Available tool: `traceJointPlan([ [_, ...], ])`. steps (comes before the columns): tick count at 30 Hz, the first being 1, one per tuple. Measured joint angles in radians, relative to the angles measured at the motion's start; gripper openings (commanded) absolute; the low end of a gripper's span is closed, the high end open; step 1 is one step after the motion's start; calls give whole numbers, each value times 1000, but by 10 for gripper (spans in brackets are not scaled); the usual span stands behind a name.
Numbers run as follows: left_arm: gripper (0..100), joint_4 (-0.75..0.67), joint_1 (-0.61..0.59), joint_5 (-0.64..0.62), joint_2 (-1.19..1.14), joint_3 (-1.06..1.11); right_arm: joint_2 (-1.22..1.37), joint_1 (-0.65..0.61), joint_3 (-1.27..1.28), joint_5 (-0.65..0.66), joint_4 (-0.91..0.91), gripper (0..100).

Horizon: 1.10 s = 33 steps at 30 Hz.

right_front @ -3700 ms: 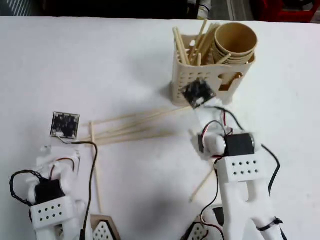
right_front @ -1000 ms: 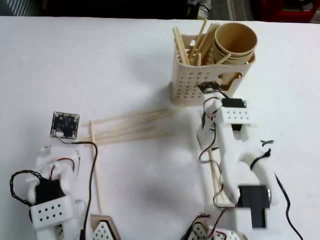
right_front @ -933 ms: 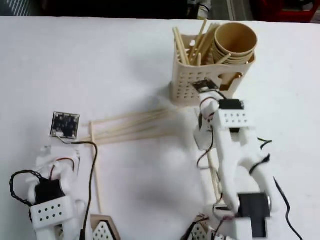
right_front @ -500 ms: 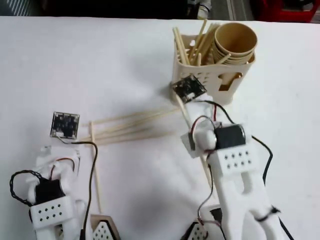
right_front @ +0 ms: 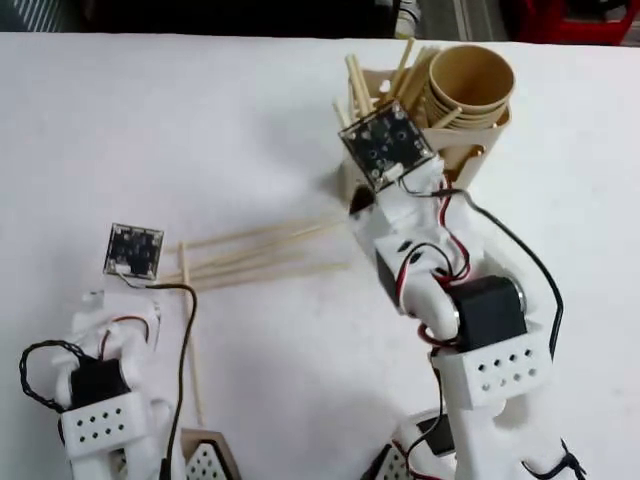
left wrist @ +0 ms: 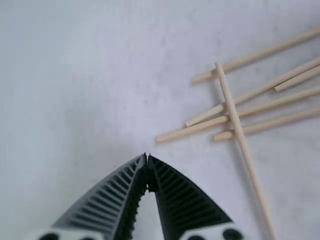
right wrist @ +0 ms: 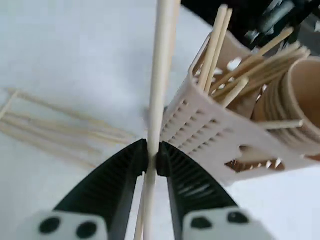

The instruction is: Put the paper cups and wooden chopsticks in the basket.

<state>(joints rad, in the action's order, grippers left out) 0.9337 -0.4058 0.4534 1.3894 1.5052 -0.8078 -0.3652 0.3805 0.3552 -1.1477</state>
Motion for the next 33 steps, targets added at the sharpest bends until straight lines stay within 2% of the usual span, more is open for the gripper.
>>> traceJointPlan([
  [13, 24, 0, 0, 6, 0, 0, 12, 2, -3, 0, 626, 19],
  [20, 24, 0, 0, 6, 0, 0, 189, 75, -3, -2, 911, 19],
  [25, 24, 0, 0, 6, 0, 0, 354, 118, -3, -2, 1017, 19],
  [30, 24, 0, 0, 6, 0, 0, 488, 133, -3, -2, 1026, 19],
  [33, 24, 0, 0, 6, 0, 0, 539, 152, -3, -58, 1026, 20],
])
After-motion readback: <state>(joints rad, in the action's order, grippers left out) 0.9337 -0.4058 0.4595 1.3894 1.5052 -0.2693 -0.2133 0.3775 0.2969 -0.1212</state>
